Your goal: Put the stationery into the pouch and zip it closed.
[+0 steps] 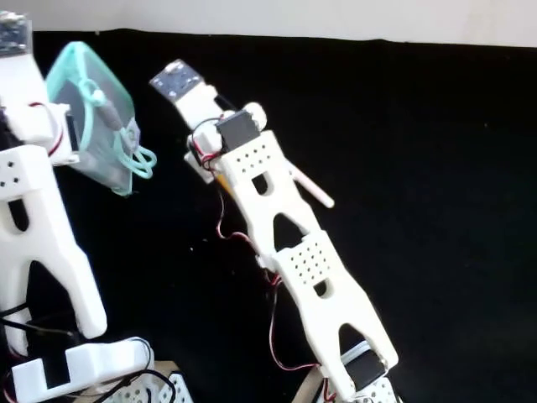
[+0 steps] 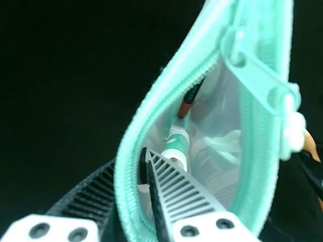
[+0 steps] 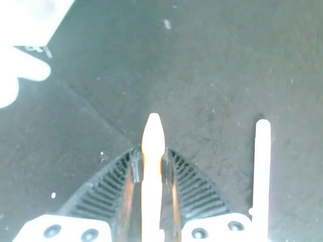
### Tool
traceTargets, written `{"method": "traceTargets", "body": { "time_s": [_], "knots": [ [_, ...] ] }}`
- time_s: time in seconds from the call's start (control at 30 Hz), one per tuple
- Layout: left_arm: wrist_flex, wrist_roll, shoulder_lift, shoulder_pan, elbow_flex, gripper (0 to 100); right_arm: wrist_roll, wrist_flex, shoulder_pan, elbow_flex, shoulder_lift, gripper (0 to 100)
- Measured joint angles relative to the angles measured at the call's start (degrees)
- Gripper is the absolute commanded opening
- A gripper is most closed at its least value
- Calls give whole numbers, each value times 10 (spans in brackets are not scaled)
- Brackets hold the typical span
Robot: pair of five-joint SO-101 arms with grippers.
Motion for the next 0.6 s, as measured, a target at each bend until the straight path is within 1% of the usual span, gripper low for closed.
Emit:
{"method": "traceTargets", "body": {
  "time_s": [0.27,0.6],
  "knots": [
    [-4,-2,0,48,-1,7,-70,-1,13,-2,-36,8],
    [-4,-4,0,69,-1,7,-156,-72,25,-3,-166,8]
  ]
}}
